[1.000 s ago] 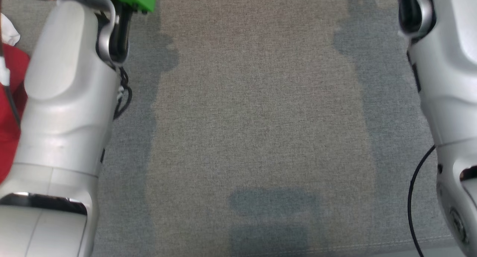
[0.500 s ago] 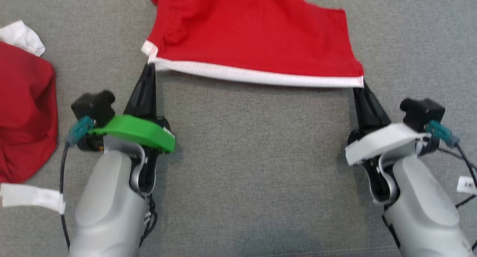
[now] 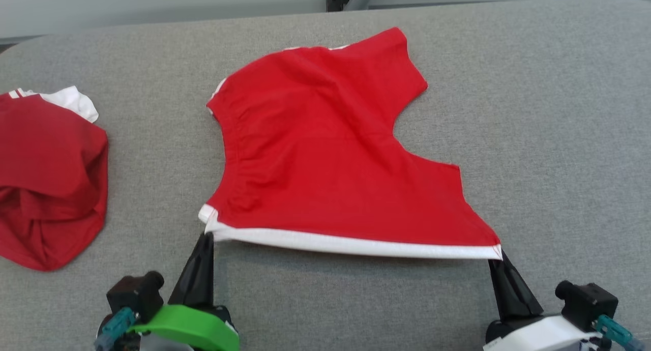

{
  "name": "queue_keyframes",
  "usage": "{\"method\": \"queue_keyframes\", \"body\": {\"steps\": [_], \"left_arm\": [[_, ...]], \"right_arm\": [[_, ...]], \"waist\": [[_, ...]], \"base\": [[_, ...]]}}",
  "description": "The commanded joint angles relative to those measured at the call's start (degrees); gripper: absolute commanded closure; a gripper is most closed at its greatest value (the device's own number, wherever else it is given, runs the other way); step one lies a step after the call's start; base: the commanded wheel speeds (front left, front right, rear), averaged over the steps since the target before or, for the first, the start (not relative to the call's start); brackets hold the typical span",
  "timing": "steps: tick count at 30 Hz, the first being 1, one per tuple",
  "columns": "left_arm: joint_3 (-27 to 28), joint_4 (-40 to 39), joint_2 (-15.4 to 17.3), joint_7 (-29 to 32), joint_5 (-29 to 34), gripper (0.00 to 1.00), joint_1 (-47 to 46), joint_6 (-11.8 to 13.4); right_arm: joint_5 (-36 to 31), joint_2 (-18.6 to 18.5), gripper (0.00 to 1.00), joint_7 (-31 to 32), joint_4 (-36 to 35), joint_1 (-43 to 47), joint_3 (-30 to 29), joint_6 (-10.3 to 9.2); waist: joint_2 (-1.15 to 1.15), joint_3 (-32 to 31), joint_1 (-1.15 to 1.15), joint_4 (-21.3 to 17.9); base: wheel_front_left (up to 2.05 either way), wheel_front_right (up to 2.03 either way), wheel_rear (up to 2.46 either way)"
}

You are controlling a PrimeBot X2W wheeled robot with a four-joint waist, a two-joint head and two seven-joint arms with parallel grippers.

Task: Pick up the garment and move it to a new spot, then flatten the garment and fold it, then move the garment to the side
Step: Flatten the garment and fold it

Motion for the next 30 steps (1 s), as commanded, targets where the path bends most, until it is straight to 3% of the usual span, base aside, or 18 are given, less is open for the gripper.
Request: {"method": "queue_keyframes", "body": {"steps": [1, 7, 13, 21, 30], "left_arm": [[0.7, -3.2, 1.4, 1.5, 0.6, 1.00, 3.6, 1.9], [1.0, -13.9, 2.7, 7.2, -0.2, 1.00, 13.4, 6.0], [0.9, -18.4, 3.2, 9.7, -0.5, 1.00, 16.4, 7.3], [0.5, -18.6, 3.8, 11.4, -1.1, 1.00, 11.5, 6.1], [1.4, -15.0, 2.5, 11.0, -2.9, 1.00, -3.1, 3.4]], "right_arm": [[-0.7, -0.2, 1.00, 0.7, -1.5, 3.1, -1.8, -0.25], [-2.2, 1.1, 1.00, 4.3, -7.1, 10.9, -4.9, -0.26], [-2.9, 1.6, 1.00, 6.1, -8.9, 12.6, -6.5, -0.34], [-4.3, 0.6, 1.00, 7.7, -9.2, 6.4, -8.3, -0.40], [-4.3, -6.0, 1.00, 8.1, -3.7, -14.7, -6.0, -0.39]], "waist": [[0.00, -3.4, 0.00, -0.4], [0.00, -4.7, 0.00, -0.2], [0.00, -5.5, 0.00, 0.5], [0.00, -4.0, 0.00, 1.5], [0.00, 4.7, 0.00, 3.3]], "base": [[0.00, 0.00, 0.00], [0.00, 0.00, 0.00], [0.00, 0.00, 0.00], [0.00, 0.00, 0.00], [0.00, 0.00, 0.00]]}}
